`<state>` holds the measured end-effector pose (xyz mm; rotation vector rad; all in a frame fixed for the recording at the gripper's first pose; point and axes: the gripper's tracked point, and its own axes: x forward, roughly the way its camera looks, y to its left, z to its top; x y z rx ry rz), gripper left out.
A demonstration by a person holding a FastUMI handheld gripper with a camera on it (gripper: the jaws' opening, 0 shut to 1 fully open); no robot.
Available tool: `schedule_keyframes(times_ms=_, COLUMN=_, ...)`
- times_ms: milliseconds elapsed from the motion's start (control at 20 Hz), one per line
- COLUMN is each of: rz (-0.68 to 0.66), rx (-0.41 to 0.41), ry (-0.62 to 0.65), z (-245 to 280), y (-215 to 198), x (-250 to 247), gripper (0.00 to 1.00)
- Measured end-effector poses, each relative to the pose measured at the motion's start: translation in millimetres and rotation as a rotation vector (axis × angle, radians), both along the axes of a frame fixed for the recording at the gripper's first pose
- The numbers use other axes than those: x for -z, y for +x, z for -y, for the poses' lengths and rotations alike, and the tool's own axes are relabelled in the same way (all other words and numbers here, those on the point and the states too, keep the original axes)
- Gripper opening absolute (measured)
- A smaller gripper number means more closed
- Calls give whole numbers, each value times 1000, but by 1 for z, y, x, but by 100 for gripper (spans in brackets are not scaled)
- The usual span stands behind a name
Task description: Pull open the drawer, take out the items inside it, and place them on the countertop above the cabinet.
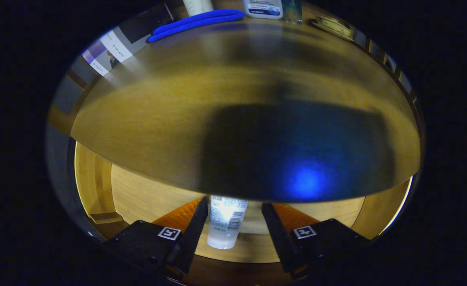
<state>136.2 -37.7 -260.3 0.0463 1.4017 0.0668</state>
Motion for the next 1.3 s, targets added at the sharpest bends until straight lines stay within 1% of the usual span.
schedule_keyframes(times_ms=150, rz=-24, rx=0, ry=14, z=0, y=-3, x=3, gripper=76)
schedule_keyframes(times_ms=200, rz=-21, rx=0, ry=24, z=0, y=-3, x=3, gripper=55)
schedule_keyframes(times_ms=250, rz=-18, rx=-10, ry=29, z=1, y=-3, x=1, gripper=55)
schedule_keyframes(times_ms=300, rz=-14, rx=-32, ry=37, z=-1, y=-5, x=0, gripper=52)
schedule_keyframes(times_ms=400, rz=19, rx=-49, ry=57, z=-4, y=-5, x=-4, gripper=47)
schedule_keyframes(times_ms=450, rz=18, rx=-74, ry=60, z=-5, y=-9, x=-5, gripper=45)
schedule_keyframes(times_ms=550, rz=18, rx=-111, ry=78, z=-10, y=-19, x=-11, gripper=45)
schedule_keyframes(times_ms=700, rz=52, rx=-117, ry=146, z=-19, y=-25, x=-28, gripper=45)
schedule_keyframes(times_ms=900, rz=95, rx=-152, ry=173, z=-19, y=-43, x=-44, gripper=44)
schedule_keyframes(times_ms=1050, rz=120, rx=-151, ry=241, z=-25, y=-53, x=-58, gripper=44)
schedule_keyframes(times_ms=1200, rz=159, rx=-145, ry=259, z=-23, y=-48, x=-75, gripper=44)
schedule_keyframes(times_ms=1300, rz=178, rx=-151, ry=286, z=-26, y=-51, x=-96, gripper=44)
